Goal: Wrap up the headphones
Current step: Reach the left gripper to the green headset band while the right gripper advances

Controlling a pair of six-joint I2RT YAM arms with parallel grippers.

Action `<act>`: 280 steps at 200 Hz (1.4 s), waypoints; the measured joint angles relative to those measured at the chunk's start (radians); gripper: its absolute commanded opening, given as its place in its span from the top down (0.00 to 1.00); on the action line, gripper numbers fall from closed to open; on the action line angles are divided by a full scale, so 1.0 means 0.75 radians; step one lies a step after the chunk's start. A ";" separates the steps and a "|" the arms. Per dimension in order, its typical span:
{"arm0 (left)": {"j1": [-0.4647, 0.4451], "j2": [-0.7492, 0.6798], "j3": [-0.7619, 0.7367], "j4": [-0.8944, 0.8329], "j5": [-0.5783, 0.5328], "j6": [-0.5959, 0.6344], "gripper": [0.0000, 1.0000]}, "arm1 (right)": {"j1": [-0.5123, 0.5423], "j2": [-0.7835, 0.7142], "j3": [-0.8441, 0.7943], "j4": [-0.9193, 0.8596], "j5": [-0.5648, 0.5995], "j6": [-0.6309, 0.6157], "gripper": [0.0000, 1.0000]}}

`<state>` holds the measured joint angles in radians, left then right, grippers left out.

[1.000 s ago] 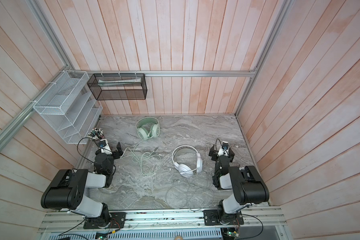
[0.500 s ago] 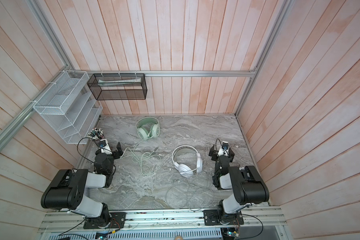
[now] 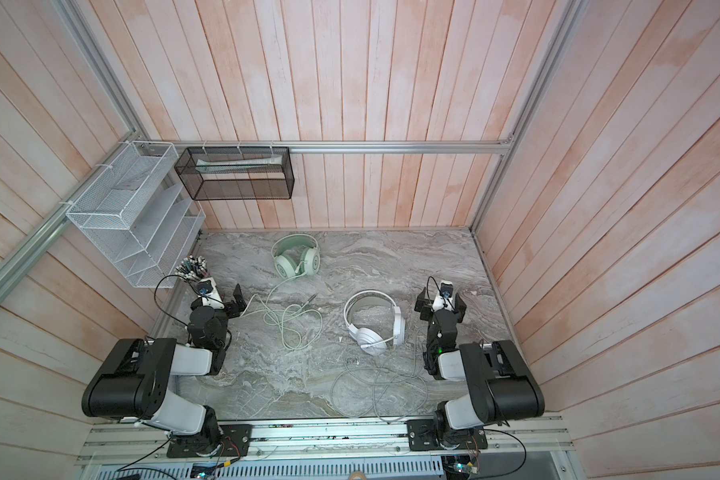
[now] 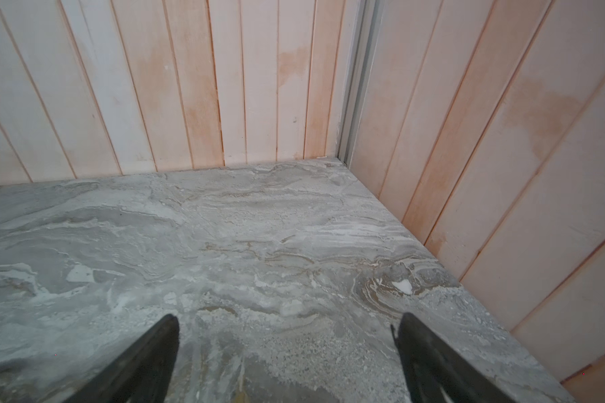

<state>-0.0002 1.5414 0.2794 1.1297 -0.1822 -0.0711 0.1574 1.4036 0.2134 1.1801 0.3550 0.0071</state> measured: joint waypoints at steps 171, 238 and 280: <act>-0.037 -0.877 0.437 -1.291 0.046 -0.795 0.02 | 0.060 -0.609 0.693 -1.327 -0.275 0.694 0.01; -0.040 -0.302 1.023 -1.610 0.218 -0.600 0.02 | 0.106 -0.588 0.606 -1.499 -0.482 0.707 0.01; -0.054 0.137 1.435 -1.860 0.244 -0.505 0.01 | 0.198 -0.575 0.586 -1.551 -0.507 0.692 0.01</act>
<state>-0.0410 1.6440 1.3556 -0.2649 0.0010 -0.4496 0.3058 0.9726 0.6533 0.0170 -0.0250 0.5262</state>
